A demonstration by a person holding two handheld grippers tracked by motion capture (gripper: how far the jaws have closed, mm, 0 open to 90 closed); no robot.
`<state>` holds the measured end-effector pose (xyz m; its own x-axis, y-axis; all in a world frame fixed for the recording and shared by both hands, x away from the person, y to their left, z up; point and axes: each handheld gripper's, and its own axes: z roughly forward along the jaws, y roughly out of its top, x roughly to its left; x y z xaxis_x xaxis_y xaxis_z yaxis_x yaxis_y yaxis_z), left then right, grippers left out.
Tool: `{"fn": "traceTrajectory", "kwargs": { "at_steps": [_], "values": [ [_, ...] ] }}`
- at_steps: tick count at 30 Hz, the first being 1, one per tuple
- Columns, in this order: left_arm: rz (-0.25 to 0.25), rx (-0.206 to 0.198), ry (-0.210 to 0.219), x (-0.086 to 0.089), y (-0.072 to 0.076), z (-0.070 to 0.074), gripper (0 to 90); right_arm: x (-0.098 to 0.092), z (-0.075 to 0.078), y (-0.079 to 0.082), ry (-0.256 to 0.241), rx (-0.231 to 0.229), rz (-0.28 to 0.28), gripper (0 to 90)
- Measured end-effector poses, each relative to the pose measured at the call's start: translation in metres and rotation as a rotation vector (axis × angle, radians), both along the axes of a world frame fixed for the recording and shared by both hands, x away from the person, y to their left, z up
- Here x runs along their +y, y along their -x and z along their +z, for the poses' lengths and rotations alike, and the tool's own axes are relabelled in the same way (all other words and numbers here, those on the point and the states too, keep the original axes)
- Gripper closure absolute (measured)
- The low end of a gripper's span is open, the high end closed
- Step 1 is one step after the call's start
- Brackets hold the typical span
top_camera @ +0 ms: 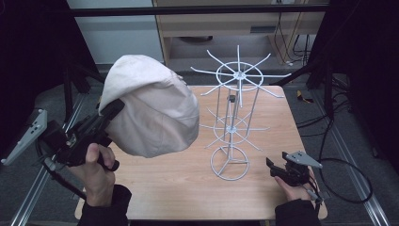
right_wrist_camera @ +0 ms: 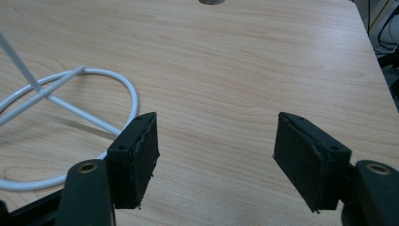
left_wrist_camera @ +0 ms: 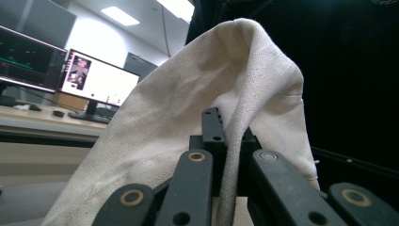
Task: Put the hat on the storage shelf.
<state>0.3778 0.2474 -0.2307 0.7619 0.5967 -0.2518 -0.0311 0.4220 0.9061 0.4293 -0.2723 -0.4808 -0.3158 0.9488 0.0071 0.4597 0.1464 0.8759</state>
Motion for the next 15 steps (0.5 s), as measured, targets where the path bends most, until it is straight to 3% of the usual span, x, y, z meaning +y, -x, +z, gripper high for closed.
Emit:
{"fn": "traceTrajectory", "kwargs": {
  "at_steps": [9, 15],
  "values": [
    [-0.018, -0.010, -0.012, -0.025, -0.006, 0.015, 88.9, 0.000, 0.000, 0.000, -0.004, 0.003, 0.002, 31.2],
    [-0.027, 0.023, -0.045, -0.045, -0.021, 0.011, 88.8, 0.000, 0.000, 0.000, -0.004, 0.004, 0.004, 31.2]
  ]
}}
